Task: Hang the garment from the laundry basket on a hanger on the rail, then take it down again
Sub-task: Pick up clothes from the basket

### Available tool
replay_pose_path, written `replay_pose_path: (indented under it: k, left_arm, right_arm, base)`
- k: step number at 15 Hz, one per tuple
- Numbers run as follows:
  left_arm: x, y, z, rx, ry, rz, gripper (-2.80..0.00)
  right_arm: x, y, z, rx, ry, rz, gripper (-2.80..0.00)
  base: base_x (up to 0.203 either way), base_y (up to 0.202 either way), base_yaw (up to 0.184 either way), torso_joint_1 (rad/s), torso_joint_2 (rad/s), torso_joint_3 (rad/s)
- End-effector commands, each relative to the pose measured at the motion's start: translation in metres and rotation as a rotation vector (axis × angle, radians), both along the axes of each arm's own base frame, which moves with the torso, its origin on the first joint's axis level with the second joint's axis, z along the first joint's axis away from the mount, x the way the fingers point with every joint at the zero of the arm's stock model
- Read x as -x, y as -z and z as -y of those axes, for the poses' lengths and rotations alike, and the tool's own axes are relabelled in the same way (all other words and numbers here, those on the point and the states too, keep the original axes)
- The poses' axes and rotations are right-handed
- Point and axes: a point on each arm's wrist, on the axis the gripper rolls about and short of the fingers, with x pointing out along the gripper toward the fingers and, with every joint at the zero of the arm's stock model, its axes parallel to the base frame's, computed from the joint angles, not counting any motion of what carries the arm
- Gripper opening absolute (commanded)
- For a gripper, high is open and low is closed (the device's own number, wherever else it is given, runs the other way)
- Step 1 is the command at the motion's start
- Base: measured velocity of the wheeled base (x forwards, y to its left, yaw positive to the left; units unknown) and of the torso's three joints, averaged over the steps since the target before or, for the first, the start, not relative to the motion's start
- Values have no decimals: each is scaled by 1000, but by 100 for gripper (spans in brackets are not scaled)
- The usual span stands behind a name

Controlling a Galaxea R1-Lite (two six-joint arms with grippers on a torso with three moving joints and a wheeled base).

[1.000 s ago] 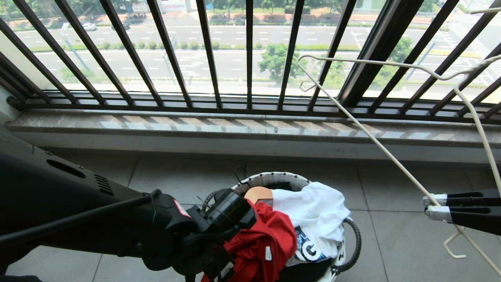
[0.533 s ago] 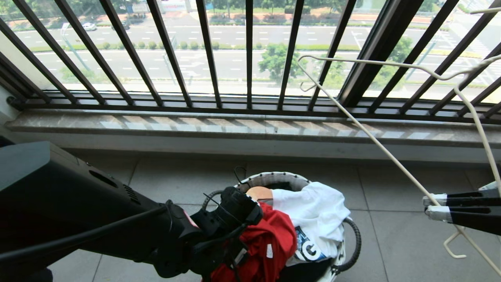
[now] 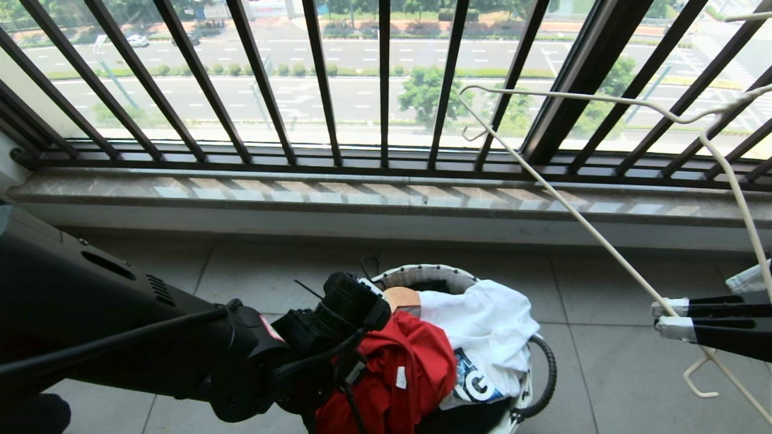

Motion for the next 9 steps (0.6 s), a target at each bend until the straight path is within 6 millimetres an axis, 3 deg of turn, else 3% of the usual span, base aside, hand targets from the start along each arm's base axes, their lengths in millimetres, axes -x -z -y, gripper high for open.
replay_pose_path:
  k: [1,5,9]
  left_arm:
    - [2,-14,-5,28,-7,33,0]
    - [7,-21,-7,53,23,22,0]
    - [18,-22,-8,104,136,-95,0]
  right_arm:
    - [0,0,0,-1,-6,-1,-280]
    - [0,0,0,-1,-6,-1,-280]
    - [0,0,0,-1,-6,-1,-280]
  base:
    - [0,0,0,0,0,0]
    - [0,0,0,0,0,0]
    - [0,0,0,0,0,0]
